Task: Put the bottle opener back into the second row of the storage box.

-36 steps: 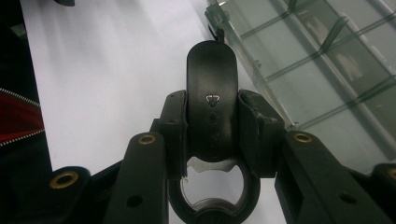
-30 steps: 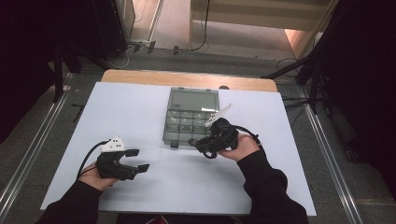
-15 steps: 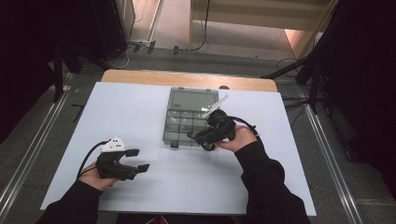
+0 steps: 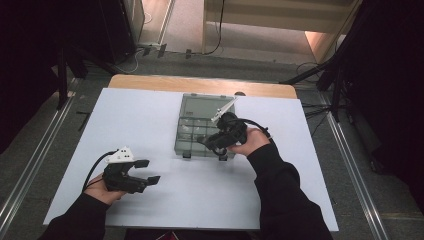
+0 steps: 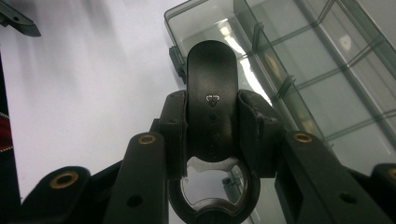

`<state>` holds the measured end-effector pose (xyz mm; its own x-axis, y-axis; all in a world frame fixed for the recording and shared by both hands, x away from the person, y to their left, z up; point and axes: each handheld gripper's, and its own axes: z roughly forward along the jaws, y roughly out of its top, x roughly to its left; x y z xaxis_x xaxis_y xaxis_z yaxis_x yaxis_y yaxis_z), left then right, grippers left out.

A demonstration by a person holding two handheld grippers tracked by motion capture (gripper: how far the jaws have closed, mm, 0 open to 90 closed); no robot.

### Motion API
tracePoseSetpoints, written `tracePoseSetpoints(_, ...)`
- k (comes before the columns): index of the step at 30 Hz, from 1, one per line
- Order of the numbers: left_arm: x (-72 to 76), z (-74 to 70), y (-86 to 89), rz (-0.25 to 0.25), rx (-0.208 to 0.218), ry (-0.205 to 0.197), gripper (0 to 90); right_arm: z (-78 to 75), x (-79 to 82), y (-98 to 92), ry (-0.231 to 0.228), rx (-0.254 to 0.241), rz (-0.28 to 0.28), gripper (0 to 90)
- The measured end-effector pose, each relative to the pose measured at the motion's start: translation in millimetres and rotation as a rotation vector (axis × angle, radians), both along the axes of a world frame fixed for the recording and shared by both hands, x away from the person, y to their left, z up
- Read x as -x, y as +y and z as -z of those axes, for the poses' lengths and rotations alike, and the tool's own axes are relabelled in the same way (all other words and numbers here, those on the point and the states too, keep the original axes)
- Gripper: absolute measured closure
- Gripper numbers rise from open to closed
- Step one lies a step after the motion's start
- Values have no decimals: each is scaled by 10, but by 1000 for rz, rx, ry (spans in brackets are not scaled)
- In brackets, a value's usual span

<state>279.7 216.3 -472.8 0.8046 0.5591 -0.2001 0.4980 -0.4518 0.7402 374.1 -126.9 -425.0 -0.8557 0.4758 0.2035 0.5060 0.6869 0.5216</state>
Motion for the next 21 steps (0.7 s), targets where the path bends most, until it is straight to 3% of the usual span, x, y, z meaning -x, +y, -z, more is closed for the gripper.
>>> tracePoseSetpoints(15, 2, 0, -1, 2, -3, -2, 252, 16, -117, 76, -39, 30, -68, 663)
tracePoseSetpoints(21, 5, -3, 0, 1, 0, -2, 252, 34, -144, 104, -74, 44, -119, 663)
